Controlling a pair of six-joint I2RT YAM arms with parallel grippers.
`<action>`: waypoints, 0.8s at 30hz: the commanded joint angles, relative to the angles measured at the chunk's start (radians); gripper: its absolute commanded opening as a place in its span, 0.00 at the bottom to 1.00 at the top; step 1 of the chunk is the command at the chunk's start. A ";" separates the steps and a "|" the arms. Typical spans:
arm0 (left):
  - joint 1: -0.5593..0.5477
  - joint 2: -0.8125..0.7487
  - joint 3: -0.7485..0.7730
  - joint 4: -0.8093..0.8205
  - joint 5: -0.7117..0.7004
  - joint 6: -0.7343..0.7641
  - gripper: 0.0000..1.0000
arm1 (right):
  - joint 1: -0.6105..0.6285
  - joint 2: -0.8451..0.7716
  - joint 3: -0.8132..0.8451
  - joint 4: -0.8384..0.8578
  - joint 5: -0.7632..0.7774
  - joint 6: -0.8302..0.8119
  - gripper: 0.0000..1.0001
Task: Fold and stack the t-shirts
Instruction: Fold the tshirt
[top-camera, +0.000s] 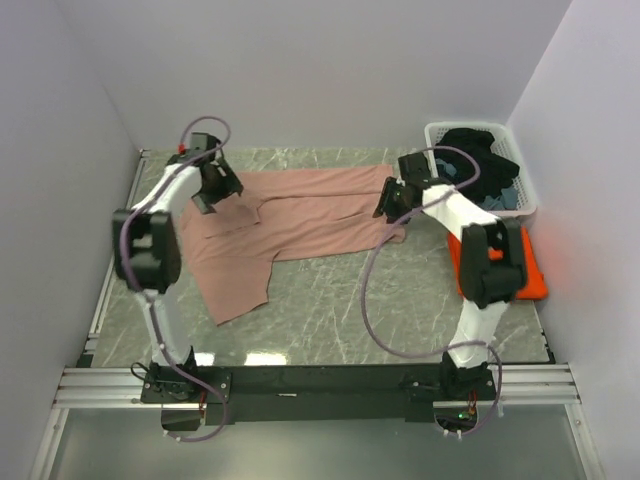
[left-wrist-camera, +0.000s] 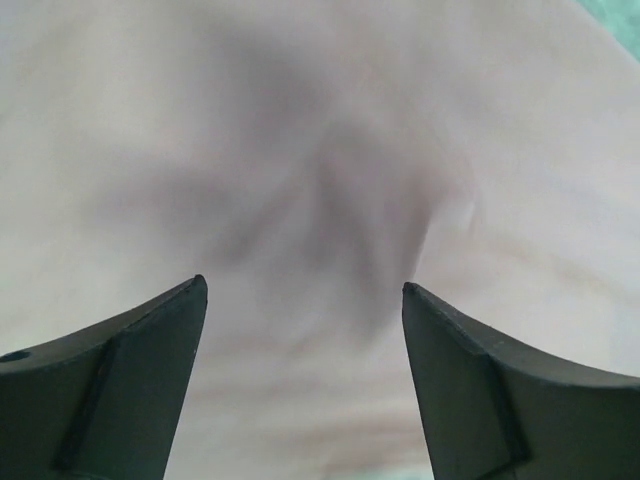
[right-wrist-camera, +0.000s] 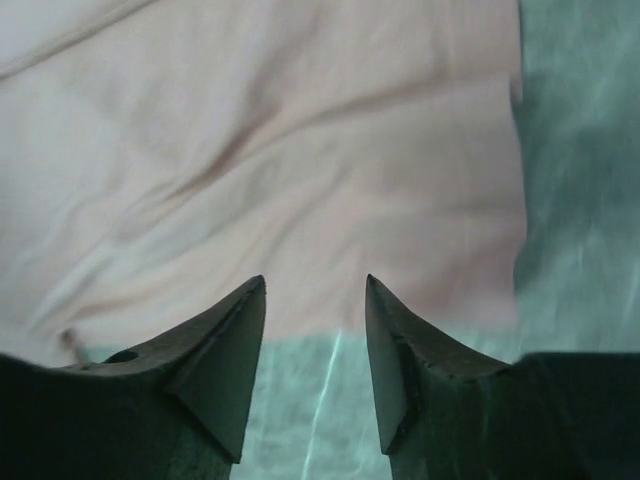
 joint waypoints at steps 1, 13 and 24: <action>0.033 -0.329 -0.172 0.030 -0.042 -0.059 0.85 | 0.004 -0.235 -0.153 0.049 -0.006 0.062 0.52; 0.198 -0.649 -0.764 0.143 -0.091 -0.007 0.71 | -0.013 -0.619 -0.611 0.187 -0.094 0.145 0.64; 0.218 -0.431 -0.694 0.166 -0.141 0.011 0.58 | -0.114 -0.668 -0.794 0.363 -0.193 0.232 0.61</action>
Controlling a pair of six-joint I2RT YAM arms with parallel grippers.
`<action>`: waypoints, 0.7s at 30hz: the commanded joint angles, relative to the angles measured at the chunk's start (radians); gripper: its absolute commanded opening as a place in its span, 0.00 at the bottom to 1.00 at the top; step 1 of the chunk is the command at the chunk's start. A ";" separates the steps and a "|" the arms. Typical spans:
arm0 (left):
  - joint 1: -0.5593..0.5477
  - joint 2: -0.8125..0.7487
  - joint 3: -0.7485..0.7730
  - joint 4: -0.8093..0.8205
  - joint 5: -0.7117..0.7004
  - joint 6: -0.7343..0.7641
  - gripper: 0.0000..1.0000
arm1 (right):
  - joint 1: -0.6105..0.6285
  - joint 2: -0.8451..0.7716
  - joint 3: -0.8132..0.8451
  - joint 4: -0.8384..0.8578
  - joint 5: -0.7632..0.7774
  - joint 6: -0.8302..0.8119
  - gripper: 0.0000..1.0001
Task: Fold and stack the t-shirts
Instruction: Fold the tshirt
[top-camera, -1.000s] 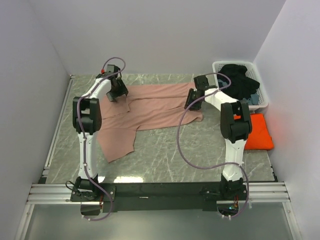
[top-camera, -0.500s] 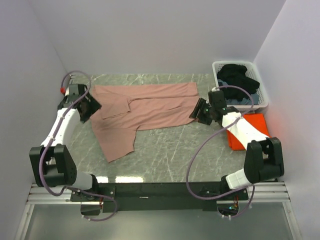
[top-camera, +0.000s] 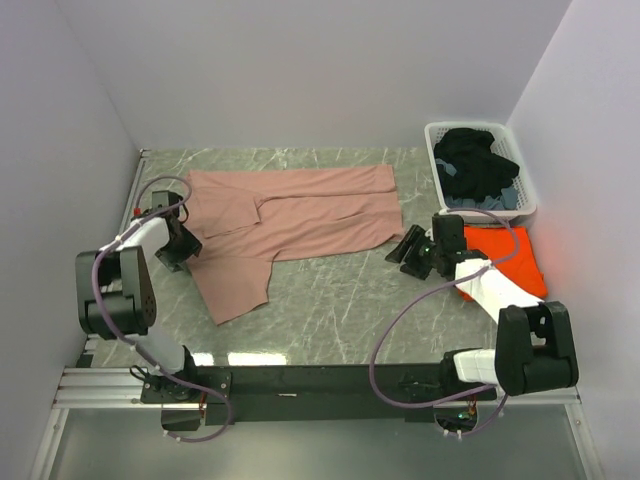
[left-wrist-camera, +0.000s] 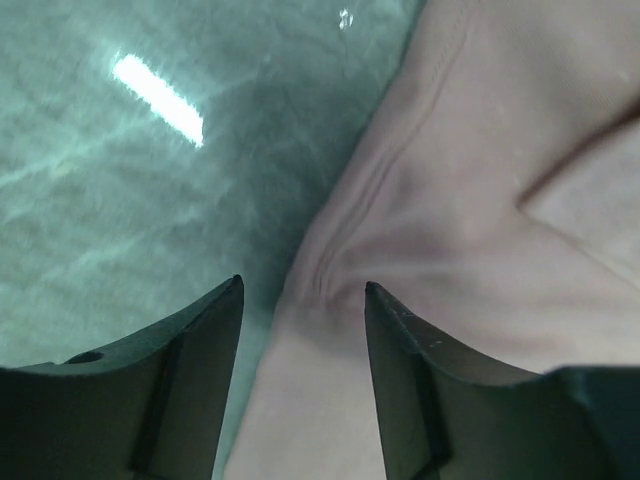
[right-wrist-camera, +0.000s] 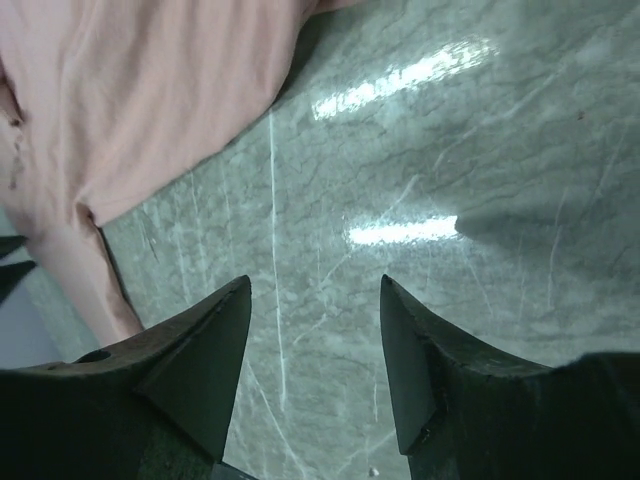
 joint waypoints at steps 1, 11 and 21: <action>0.005 0.055 0.055 0.033 -0.033 0.033 0.57 | -0.044 -0.016 -0.025 0.121 -0.044 0.062 0.61; 0.024 0.108 0.058 0.018 -0.059 0.067 0.07 | -0.147 0.144 -0.084 0.392 -0.070 0.292 0.59; 0.053 0.095 0.051 0.004 -0.041 0.071 0.01 | -0.147 0.277 -0.098 0.562 0.004 0.470 0.56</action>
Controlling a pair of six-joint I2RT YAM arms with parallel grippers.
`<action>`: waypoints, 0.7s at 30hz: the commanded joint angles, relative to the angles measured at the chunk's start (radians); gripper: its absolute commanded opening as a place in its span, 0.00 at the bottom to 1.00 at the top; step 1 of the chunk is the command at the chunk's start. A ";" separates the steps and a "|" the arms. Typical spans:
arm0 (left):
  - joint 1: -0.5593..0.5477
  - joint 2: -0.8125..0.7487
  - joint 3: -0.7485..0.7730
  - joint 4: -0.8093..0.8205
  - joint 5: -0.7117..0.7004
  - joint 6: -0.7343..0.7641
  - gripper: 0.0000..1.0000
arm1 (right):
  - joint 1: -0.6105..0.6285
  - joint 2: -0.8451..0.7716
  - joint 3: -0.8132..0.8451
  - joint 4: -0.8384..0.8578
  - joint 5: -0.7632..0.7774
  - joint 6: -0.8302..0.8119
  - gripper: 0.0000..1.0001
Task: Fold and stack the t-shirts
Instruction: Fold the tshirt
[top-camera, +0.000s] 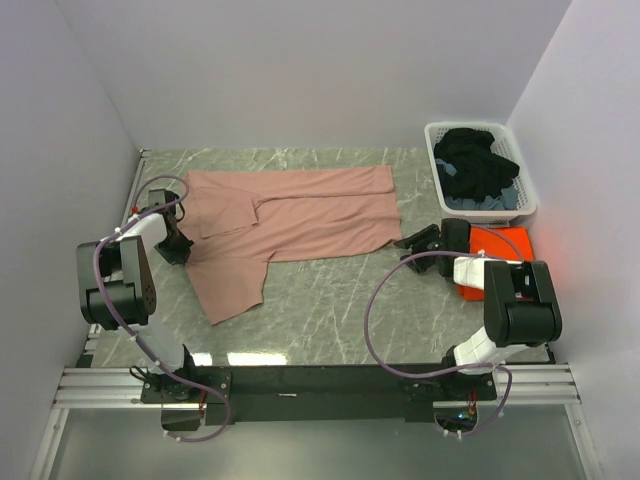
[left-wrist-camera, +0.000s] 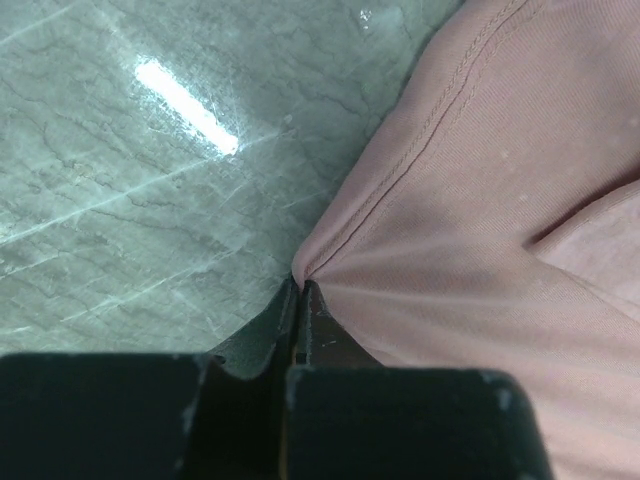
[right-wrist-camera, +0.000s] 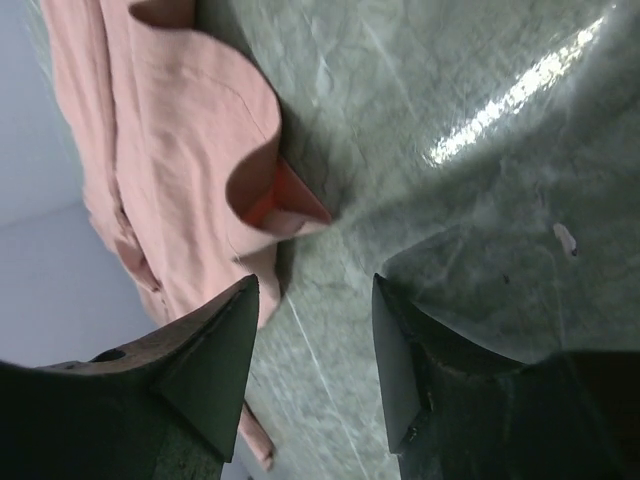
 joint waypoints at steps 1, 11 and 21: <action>0.012 -0.004 0.003 -0.017 -0.020 0.022 0.01 | -0.003 0.020 -0.014 0.127 0.042 0.086 0.55; 0.013 -0.010 0.002 -0.016 0.010 0.021 0.01 | -0.003 0.072 -0.050 0.208 0.046 0.149 0.56; 0.015 -0.021 0.000 -0.019 0.015 0.025 0.01 | 0.004 0.094 0.013 0.158 0.111 0.183 0.56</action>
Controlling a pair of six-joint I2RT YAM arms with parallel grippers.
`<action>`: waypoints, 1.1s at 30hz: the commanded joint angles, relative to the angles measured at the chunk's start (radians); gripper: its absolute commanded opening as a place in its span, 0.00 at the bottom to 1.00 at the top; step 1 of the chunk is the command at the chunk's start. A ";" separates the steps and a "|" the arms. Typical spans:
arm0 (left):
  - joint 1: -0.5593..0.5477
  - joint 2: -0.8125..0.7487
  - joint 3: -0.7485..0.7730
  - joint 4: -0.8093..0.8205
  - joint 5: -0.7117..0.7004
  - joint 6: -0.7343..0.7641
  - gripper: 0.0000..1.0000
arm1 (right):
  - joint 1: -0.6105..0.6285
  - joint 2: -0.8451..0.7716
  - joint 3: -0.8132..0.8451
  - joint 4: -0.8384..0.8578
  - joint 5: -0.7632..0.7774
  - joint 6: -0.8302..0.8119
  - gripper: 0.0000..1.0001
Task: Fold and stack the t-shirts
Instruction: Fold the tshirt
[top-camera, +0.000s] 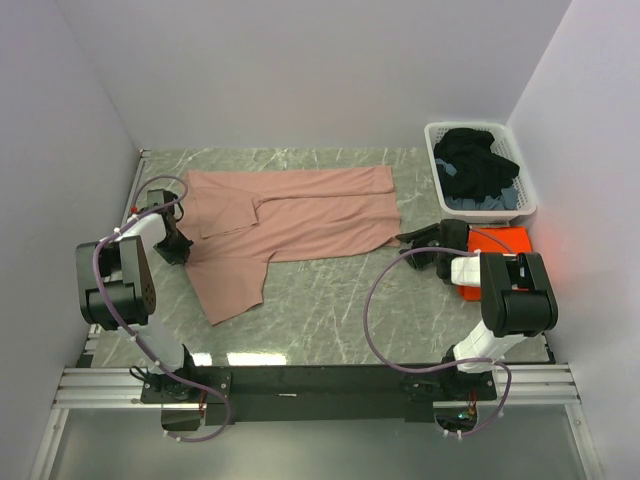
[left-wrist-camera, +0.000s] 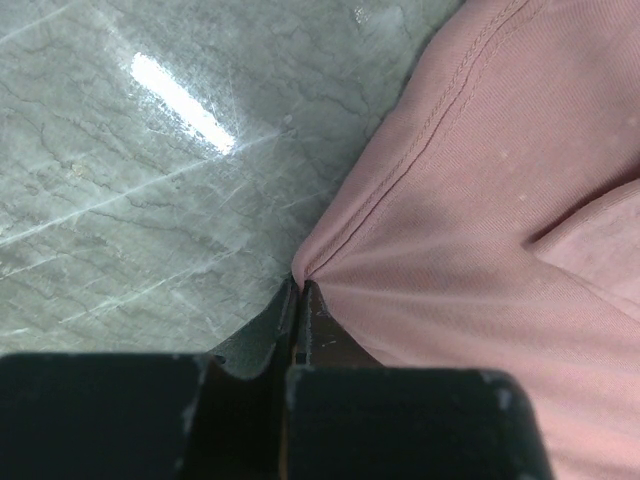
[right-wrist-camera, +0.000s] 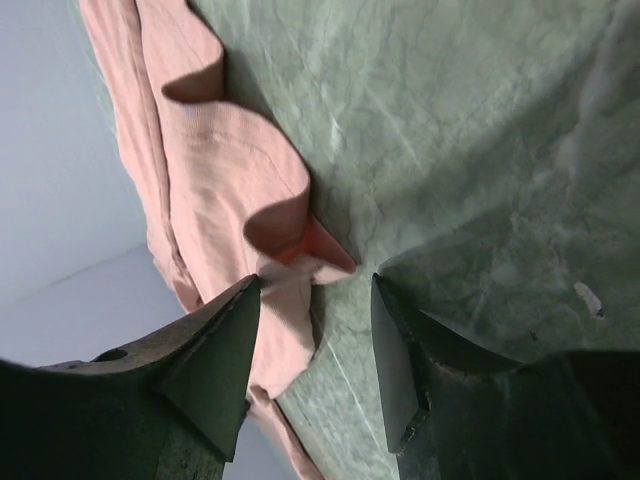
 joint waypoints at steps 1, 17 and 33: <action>0.007 -0.020 0.000 -0.017 0.001 0.022 0.01 | 0.004 0.023 0.041 -0.032 0.065 0.009 0.56; 0.010 -0.042 -0.003 -0.017 0.025 0.027 0.01 | 0.034 0.063 0.138 -0.150 0.049 -0.063 0.35; 0.131 -0.072 0.036 -0.108 0.202 -0.021 0.01 | 0.023 -0.098 0.426 -0.706 0.230 -0.578 0.02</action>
